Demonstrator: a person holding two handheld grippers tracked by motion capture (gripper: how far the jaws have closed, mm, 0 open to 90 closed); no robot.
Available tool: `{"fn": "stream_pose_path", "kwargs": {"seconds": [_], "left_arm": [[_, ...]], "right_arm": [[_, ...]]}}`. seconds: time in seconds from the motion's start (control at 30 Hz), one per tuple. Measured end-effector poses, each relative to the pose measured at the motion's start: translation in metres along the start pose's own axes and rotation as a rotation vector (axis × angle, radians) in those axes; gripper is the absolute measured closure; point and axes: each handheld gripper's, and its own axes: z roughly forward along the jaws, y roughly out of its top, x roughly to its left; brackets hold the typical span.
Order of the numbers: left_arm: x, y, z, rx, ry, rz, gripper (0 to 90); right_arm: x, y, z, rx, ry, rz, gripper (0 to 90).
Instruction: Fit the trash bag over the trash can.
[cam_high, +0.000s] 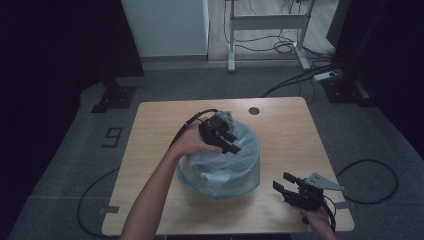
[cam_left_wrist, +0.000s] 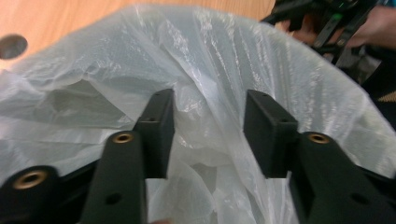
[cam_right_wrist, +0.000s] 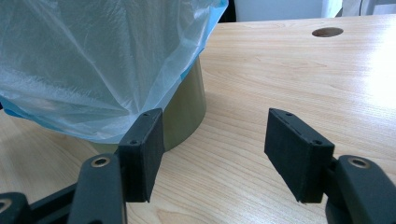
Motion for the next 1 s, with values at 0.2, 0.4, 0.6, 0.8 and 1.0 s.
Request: {"fn": "stream_pose_path", "kwargs": {"seconds": [0.2,0.4,0.6,0.8,1.0], "left_arm": [[-0.001,0.004,0.017,0.094,0.011,0.010,58.5],[-0.001,0.002,0.026,0.121,0.011,0.006,54.3],[-0.001,-0.004,0.010,0.012,0.047,-0.003,37.0],[-0.005,-0.019,-0.013,-0.096,0.087,-0.013,25.7],[-0.014,-0.040,-0.034,-0.133,0.176,-0.036,20.6]], "right_arm": [[0.000,-0.001,-0.001,0.001,-0.001,0.003,36.8],[-0.001,0.000,-0.002,-0.002,-0.004,0.002,36.7],[-0.001,-0.001,-0.003,-0.001,-0.007,0.001,36.7],[-0.002,-0.001,-0.003,-0.001,-0.015,0.001,36.1],[-0.002,-0.002,-0.002,0.001,-0.034,0.004,34.6]]}}
